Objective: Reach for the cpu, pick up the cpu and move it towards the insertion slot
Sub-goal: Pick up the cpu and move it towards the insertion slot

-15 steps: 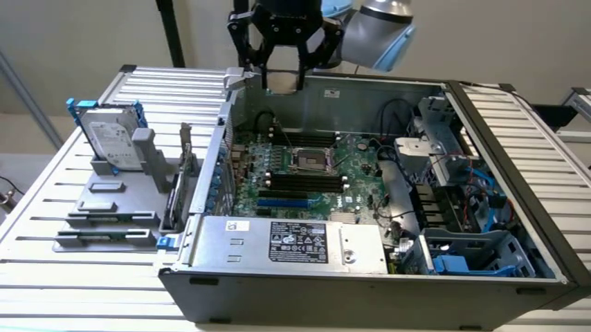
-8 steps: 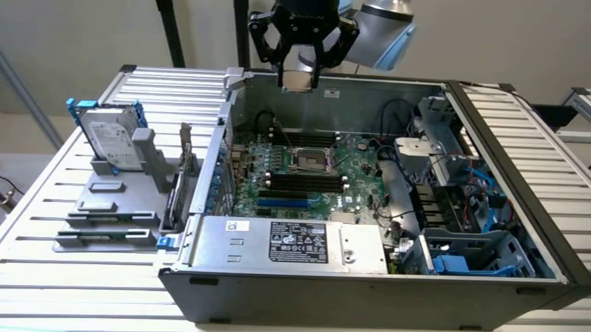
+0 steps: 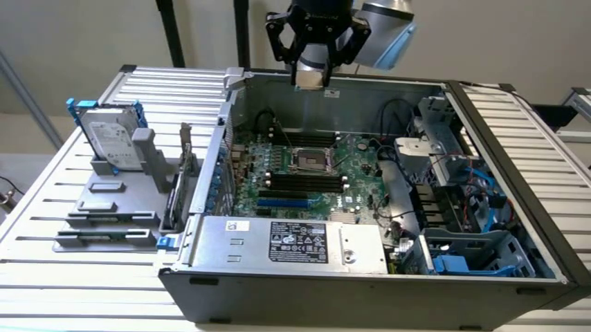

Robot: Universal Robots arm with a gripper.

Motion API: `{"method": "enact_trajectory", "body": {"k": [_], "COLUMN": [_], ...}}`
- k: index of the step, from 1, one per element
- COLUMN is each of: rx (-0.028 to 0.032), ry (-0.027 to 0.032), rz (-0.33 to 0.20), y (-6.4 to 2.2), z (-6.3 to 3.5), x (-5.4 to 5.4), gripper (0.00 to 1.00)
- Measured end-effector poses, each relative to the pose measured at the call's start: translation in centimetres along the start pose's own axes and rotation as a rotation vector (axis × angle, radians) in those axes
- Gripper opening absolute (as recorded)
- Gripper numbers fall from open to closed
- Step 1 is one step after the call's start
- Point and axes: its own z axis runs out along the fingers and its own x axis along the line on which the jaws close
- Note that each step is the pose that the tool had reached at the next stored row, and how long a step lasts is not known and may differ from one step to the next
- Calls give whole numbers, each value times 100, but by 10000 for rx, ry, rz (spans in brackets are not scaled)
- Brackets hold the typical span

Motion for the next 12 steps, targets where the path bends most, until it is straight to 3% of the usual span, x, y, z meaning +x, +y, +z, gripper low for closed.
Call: {"method": "enact_trajectory", "body": {"k": [7,12], "rx": [167,179], "ry": [6,-22], "rz": [25,267], "y": [135,160], "z": [65,94], "x": [-97,-149], "gripper": [54,54]}}
